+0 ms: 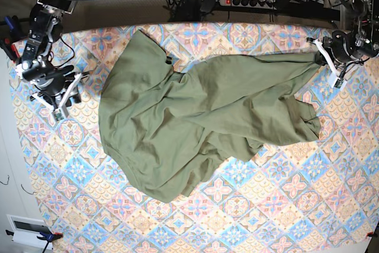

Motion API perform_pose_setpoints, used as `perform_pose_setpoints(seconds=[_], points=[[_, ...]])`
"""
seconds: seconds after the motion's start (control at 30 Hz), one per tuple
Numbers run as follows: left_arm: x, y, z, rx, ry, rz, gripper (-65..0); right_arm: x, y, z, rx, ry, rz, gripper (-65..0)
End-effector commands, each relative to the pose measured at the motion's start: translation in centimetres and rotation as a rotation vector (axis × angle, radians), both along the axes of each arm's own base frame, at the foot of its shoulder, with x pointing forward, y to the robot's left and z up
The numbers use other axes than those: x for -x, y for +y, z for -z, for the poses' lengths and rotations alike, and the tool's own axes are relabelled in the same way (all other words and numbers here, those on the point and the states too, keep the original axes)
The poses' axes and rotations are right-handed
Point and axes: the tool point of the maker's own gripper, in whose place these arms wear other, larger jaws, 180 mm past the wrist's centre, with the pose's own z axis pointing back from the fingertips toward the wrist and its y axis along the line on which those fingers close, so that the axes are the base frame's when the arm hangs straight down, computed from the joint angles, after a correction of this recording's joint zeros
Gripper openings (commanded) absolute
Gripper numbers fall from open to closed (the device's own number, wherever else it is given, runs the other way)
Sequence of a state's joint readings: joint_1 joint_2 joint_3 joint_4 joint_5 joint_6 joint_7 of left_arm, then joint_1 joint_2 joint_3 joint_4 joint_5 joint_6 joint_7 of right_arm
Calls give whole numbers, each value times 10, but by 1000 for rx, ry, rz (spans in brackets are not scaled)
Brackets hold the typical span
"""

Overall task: Layout the t-shirt on the table in an organized manner, then fold the t-shirt properly
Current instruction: 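Pull the shirt apart with both grippers and release with the right gripper, then grasp the shirt edge with the right gripper near its collar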

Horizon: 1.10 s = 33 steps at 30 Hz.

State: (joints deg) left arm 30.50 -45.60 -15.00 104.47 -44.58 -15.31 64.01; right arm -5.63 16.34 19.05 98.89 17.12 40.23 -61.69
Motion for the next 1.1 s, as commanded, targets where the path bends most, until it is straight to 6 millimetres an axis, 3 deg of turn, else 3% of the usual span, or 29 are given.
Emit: perform_pose_setpoints(seconds=[0.0, 0.13, 0.23, 0.37, 0.57, 0.67, 0.87, 1.07], points=[[-9, 8, -10, -41, -30, 14, -650, -16, 4, -19, -13, -77, -17, -414], [-9, 23, -8, -114, -29, 15, -650, -16, 13, -12, -48, -68, -9, -403], [-9, 41, -9, -153, -30, -23, -650, -11, 18, 8, -95, -16, 12, -403], [-9, 52, -11, -155, -45, -76, -650, -33, 28, 8, -209, -38, 26, -403], [-9, 54, -11, -156, -45, -82, -650, -40, 50, 7, -436, -58, 36, -403], [-9, 54, -11, -156, -45, -82, -650, -39, 51, 9, -451, -55, 40, -403], [-9, 54, -11, -156, -46, -82, -650, -28, 50, 38, -492, 24, 84, -401], [-11, 54, -12, -156, -50, -84, -650, -23, 50, 48, -508, 56, 100, -403]])
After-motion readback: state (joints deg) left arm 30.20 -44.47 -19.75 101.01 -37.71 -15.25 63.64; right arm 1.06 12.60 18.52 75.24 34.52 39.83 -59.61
